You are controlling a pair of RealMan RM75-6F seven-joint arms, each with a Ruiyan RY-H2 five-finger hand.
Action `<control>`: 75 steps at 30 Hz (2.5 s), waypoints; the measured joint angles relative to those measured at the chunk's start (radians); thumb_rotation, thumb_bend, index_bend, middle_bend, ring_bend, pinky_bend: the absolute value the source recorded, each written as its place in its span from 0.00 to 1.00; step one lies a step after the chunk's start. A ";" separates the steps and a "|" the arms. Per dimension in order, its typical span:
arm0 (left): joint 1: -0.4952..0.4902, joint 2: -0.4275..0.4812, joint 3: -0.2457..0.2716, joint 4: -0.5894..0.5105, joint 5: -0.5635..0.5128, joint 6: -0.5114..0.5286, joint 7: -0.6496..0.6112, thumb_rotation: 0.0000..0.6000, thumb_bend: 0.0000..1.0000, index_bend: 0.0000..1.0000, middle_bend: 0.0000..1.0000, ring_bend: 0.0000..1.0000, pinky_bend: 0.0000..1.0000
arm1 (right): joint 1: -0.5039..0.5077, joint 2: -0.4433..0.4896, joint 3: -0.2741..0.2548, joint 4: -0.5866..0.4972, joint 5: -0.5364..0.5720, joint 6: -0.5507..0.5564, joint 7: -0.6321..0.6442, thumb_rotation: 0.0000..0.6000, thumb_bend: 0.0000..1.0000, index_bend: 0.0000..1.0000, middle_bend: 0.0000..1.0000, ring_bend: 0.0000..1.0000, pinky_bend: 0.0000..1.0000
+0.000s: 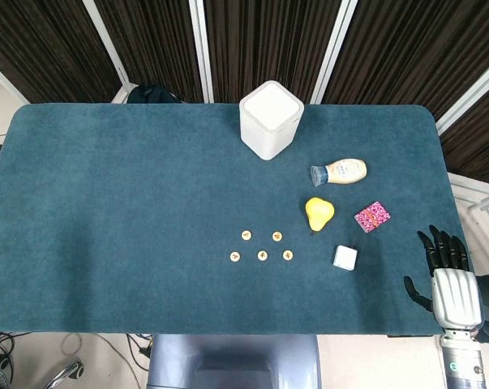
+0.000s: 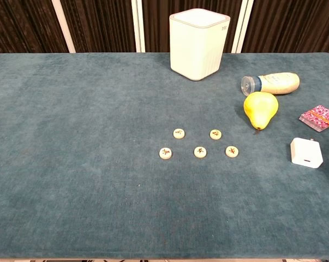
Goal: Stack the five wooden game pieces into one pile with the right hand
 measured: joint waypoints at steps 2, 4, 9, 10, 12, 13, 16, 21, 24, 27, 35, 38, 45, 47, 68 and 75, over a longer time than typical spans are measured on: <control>0.000 0.001 0.000 -0.001 0.000 0.000 0.000 1.00 0.15 0.05 0.00 0.00 0.09 | 0.000 0.000 -0.001 0.000 -0.001 -0.001 0.000 1.00 0.37 0.11 0.00 0.00 0.00; 0.001 0.001 0.001 -0.003 0.000 0.001 0.001 1.00 0.15 0.05 0.00 0.00 0.09 | 0.001 0.000 -0.002 0.001 0.000 -0.004 0.000 1.00 0.37 0.11 0.00 0.00 0.00; 0.004 0.003 0.002 -0.007 0.006 0.009 0.000 1.00 0.15 0.05 0.00 0.00 0.09 | 0.002 0.005 -0.005 0.001 0.001 -0.012 0.007 1.00 0.37 0.11 0.00 0.00 0.00; 0.005 0.003 0.002 -0.008 0.007 0.011 0.000 1.00 0.15 0.05 0.00 0.00 0.09 | 0.002 0.006 -0.006 0.000 0.000 -0.012 0.010 1.00 0.37 0.11 0.00 0.00 0.00; 0.005 0.004 0.002 -0.008 0.006 0.010 -0.001 1.00 0.15 0.05 0.00 0.00 0.09 | 0.002 0.008 -0.005 0.001 0.001 -0.013 0.014 1.00 0.37 0.11 0.00 0.00 0.00; 0.005 0.004 0.002 -0.008 0.005 0.010 -0.001 1.00 0.15 0.05 0.00 0.00 0.09 | 0.002 0.010 -0.004 0.000 0.001 -0.012 0.015 1.00 0.37 0.11 0.00 0.00 0.00; 0.004 0.003 0.002 -0.007 0.005 0.008 0.002 1.00 0.15 0.05 0.00 0.00 0.09 | 0.002 0.013 -0.003 -0.001 0.003 -0.012 0.018 1.00 0.37 0.11 0.00 0.00 0.00; 0.004 0.002 0.004 -0.010 0.009 0.008 0.006 1.00 0.15 0.05 0.00 0.00 0.09 | 0.003 0.014 -0.004 0.000 0.008 -0.021 0.024 1.00 0.37 0.11 0.00 0.00 0.00; 0.005 0.003 0.004 -0.012 0.010 0.011 0.003 1.00 0.15 0.05 0.00 0.00 0.09 | 0.005 0.015 -0.005 0.000 0.011 -0.028 0.028 1.00 0.37 0.11 0.00 0.00 0.00; 0.006 0.005 0.003 -0.012 0.012 0.016 -0.001 1.00 0.15 0.05 0.00 0.00 0.09 | 0.006 0.018 -0.008 -0.006 0.012 -0.034 0.037 1.00 0.37 0.11 0.00 0.00 0.00; 0.007 0.005 0.003 -0.012 0.013 0.018 -0.004 1.00 0.15 0.05 0.00 0.00 0.09 | 0.043 0.048 -0.012 -0.061 0.003 -0.108 0.063 1.00 0.37 0.14 0.00 0.00 0.00; 0.008 0.005 0.003 -0.012 0.012 0.017 -0.004 1.00 0.15 0.05 0.00 0.00 0.09 | 0.077 0.063 -0.008 -0.087 0.018 -0.180 0.062 1.00 0.37 0.15 0.00 0.00 0.00; 0.008 0.007 0.001 -0.009 0.005 0.013 -0.009 1.00 0.15 0.05 0.00 0.00 0.09 | 0.179 0.060 0.018 -0.132 0.105 -0.335 -0.045 1.00 0.37 0.21 0.00 0.00 0.00; 0.007 0.007 0.001 -0.009 0.004 0.011 -0.009 1.00 0.15 0.05 0.00 0.00 0.09 | 0.208 0.040 0.030 -0.138 0.138 -0.358 -0.097 1.00 0.37 0.23 0.00 0.00 0.00; 0.004 0.006 -0.001 0.000 -0.006 -0.003 -0.018 1.00 0.15 0.05 0.00 0.00 0.09 | 0.423 -0.309 0.089 -0.011 0.448 -0.443 -0.456 1.00 0.37 0.34 0.00 0.00 0.00; 0.003 0.007 -0.004 0.004 -0.012 -0.008 -0.025 1.00 0.15 0.05 0.00 0.00 0.09 | 0.466 -0.385 0.089 0.046 0.509 -0.441 -0.513 1.00 0.37 0.36 0.00 0.00 0.00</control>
